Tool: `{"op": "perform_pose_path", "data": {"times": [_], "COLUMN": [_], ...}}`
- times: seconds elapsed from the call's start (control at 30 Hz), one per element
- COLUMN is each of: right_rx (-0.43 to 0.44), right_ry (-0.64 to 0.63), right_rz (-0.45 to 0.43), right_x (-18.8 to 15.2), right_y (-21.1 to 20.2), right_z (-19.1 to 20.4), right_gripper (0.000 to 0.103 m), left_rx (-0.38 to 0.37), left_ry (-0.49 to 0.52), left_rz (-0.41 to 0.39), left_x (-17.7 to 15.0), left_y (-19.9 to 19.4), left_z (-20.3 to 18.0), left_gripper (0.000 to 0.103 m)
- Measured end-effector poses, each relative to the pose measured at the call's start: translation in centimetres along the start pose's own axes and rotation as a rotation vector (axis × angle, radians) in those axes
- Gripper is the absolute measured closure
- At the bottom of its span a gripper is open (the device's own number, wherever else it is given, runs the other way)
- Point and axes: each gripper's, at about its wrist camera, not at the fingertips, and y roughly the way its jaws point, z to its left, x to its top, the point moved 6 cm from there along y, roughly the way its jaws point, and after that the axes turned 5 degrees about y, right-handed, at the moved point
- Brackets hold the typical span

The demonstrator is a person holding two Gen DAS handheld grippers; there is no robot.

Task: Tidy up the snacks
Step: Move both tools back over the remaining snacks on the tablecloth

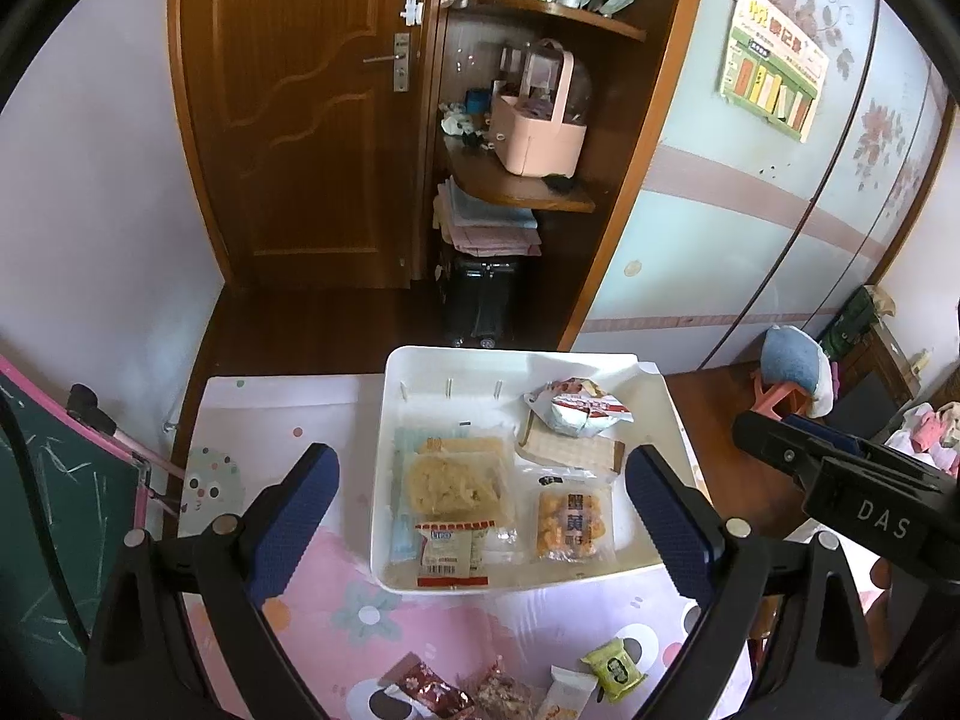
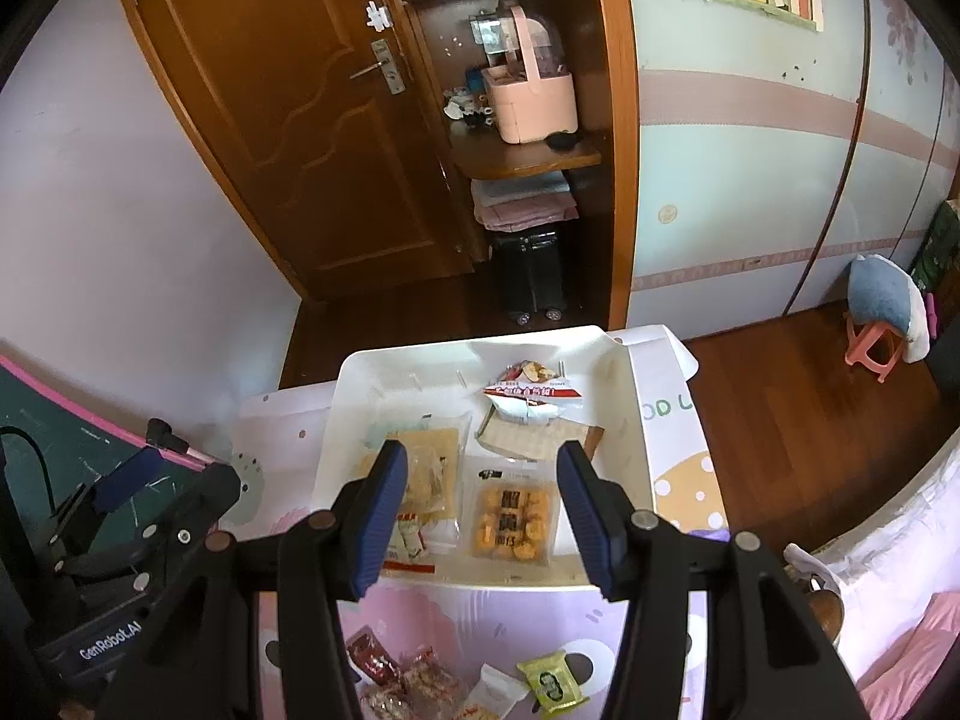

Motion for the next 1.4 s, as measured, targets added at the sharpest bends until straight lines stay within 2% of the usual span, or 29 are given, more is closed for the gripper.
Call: {"op": "perform_pose_path", "data": {"times": [0.5, 0.8, 1.17, 1.4], "right_rx": [0.012, 0.009, 0.005, -0.004], "right_ry": [-0.049, -0.073, -0.086, -0.082], "right_rz": [-0.043, -0.037, 0.062, 0.133], "right_x": [-4.2, -7.6, -14.5, -18.7], "right_y": [-6.9, -9.7, -9.6, -8.4], "right_z": [-1.0, -2.3, -4.6, -6.4], "right_gripper": [0.051, 0.051, 0.051, 0.051], "left_rx": [0.025, 0.04, 0.033, 0.038], "left_ry": [0.033, 0.053, 0.07, 0.088], "left_rz": [-0.071, -0.078, -0.042, 0.021], "left_x": [-3.4, -6.7, -12.3, -16.6], "left_y": [-7.8, -11.2, -12.6, -11.3], "left_z": [-2.8, -4.2, -5.3, -5.5], "left_gripper": [0.007, 0.007, 0.007, 0.007]}}
